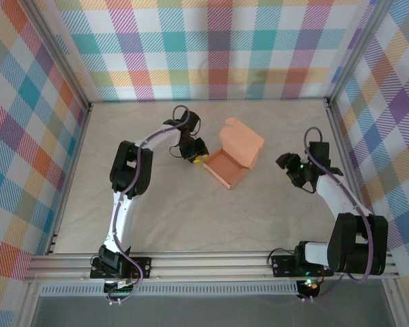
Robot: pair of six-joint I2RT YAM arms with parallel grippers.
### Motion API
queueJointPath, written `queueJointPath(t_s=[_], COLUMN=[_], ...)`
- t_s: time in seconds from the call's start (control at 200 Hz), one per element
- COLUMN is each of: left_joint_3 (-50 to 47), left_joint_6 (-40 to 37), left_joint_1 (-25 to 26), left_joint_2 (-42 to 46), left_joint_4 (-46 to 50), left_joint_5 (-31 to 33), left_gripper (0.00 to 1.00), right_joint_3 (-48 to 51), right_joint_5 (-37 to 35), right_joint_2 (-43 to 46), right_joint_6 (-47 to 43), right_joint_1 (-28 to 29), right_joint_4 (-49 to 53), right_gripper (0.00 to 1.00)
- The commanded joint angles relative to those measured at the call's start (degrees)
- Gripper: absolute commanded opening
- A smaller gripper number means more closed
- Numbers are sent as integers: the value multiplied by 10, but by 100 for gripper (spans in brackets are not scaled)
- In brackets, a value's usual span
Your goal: Fold the paper box
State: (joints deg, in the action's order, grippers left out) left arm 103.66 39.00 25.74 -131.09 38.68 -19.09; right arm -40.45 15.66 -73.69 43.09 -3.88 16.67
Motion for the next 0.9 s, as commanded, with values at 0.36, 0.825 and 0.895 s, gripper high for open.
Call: queueJointPath(t_s=[0.36, 0.825, 0.895], left_joint_3=[-217, -211, -217], left_joint_6=[102, 88, 92], left_joint_1=[96, 95, 94], left_joint_2=[135, 129, 126], left_joint_4=[-63, -52, -62], left_joint_5=[-3, 24, 18], left_gripper=[32, 32, 32], right_joint_3=[-19, -30, -34], right_joint_5=[63, 37, 28], right_joint_2=[-156, -109, -102], right_joint_6=[34, -74, -124], right_joint_1=[57, 64, 71], right_joint_4=[-106, -95, -85], right_gripper=[52, 46, 48])
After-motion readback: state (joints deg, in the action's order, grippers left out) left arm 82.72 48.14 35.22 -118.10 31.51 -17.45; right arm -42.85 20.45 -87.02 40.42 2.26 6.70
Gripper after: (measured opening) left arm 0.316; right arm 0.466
